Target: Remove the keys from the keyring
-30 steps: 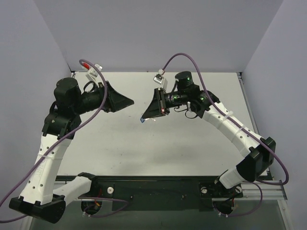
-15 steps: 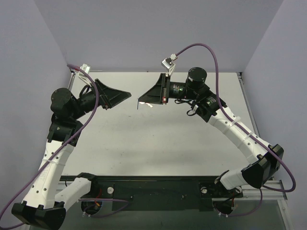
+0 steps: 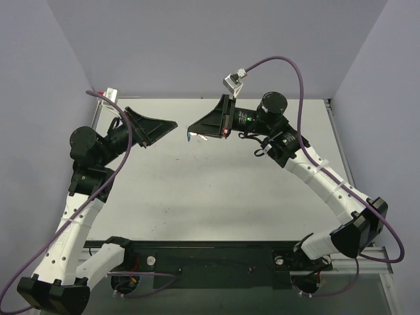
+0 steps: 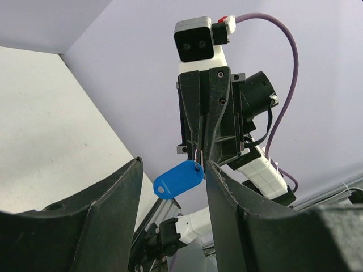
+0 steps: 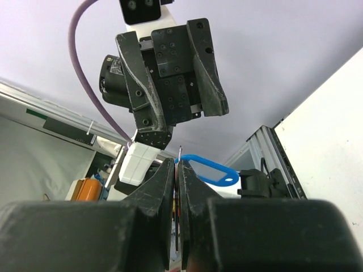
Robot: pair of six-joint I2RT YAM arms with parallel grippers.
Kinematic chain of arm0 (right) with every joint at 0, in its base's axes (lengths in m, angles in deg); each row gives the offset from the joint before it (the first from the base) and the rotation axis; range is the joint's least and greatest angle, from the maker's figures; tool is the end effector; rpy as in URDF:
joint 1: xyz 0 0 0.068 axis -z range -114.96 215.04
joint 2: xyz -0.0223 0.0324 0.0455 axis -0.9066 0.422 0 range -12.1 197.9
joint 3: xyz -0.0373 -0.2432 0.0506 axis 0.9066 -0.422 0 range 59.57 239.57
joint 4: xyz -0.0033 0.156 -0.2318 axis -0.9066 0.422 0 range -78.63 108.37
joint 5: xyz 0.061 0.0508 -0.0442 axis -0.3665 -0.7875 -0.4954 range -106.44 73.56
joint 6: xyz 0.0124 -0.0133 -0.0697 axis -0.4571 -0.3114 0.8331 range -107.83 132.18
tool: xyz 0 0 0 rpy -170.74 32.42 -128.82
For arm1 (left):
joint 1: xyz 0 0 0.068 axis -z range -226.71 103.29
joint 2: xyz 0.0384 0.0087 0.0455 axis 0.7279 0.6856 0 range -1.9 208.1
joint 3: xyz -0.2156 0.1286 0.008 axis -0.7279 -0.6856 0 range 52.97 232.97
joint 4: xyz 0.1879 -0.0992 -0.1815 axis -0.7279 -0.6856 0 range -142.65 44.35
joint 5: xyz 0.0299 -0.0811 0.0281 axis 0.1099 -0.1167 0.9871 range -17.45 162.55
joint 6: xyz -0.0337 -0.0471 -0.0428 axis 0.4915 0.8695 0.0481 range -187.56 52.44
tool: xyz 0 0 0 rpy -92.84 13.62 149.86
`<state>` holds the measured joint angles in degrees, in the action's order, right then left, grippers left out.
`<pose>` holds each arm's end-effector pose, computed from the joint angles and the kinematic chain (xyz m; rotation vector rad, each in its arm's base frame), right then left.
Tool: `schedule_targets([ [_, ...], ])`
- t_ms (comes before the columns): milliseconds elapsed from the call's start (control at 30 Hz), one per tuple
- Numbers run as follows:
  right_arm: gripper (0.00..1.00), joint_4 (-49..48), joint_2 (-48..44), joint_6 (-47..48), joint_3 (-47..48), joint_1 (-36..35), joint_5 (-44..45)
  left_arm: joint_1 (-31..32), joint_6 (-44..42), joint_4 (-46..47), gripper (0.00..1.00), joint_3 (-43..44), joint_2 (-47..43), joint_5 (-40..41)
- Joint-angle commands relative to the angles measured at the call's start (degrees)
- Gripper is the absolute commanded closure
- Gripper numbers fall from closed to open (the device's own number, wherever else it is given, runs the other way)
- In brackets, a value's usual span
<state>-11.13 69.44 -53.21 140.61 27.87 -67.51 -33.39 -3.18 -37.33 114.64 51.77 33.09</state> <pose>0.2527 0.2498 0.4519 -0.5996 1.5458 1.9692 0.2300 -0.0933 0.4380 0.0013 1.5405 -1.5513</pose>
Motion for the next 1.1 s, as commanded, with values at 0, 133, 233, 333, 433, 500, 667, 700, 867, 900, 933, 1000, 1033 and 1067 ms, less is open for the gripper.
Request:
schedule_targets([
  [0, 1.0, -5.8, 0.0, -0.8, -0.1, -0.4, 0.9, -0.3, 2.1, 6.9, 0.43, -0.9, -1.1, 1.6],
  [133, 1.0, -5.9, 0.0, -0.8, -0.3, -0.6, 1.1, -0.4, 2.0, 7.3, 0.43, -0.9, -1.2, 1.6],
  [233, 1.0, -6.1, 0.0, -0.9, -0.4, -0.7, 0.9, -0.4, 2.2, 7.7, 0.43, -1.0, -0.8, 1.6],
  [333, 1.0, -6.6, -0.4, -1.1, -0.7, -0.8, 0.7, -0.3, 2.3, 8.6, 0.45, -0.8, -0.5, 1.4],
  [433, 1.0, -8.4, -0.2, -2.3, -1.4, -0.9, 0.5, -0.4, 2.4, 8.6, 0.46, 0.0, 0.1, 0.8],
  [500, 1.0, -9.3, -0.1, -2.8, -1.2, -0.7, 0.6, -0.3, 2.5, 8.6, 0.46, 0.1, 0.2, 0.6],
  [667, 1.0, -10.0, 0.6, -3.3, -0.4, -1.2, 0.4, -0.3, 2.9, 8.6, 0.48, -0.5, -0.1, -0.3],
  [700, 1.0, -10.1, 1.0, -3.5, -0.3, -1.2, 0.4, -0.4, 2.9, 8.7, 0.48, -0.8, -0.1, -0.4],
  [867, 1.0, -10.5, 1.2, -3.6, 0.0, -1.9, 0.4, -0.3, 3.6, 9.4, 0.49, -0.9, 0.4, -1.4],
  [900, 1.0, -10.5, 1.3, -3.7, 0.1, -1.9, 0.4, -0.3, 3.8, 10.0, 0.49, -0.9, 0.5, -1.8],
  [933, 1.0, -10.5, 1.4, -3.6, 0.2, -2.1, 0.4, -0.2, 4.3, 10.4, 0.49, -1.2, 0.9, -2.1],
  [1000, 1.0, -10.5, 1.7, -3.7, 0.5, -2.2, 0.4, -0.2, 4.8, 11.2, 0.5, -1.6, 1.2, -2.8],
  [1033, 1.0, -10.5, 2.0, -3.8, 0.6, -2.4, 0.4, -0.1, 4.8, 11.3, 0.5, -1.7, 1.2, -2.7],
  [1067, 1.0, -10.6, 2.1, -3.7, 0.9, -2.4, 0.4, -0.2, 4.7, 11.3, 0.51, -1.7, 1.2, -2.7],
])
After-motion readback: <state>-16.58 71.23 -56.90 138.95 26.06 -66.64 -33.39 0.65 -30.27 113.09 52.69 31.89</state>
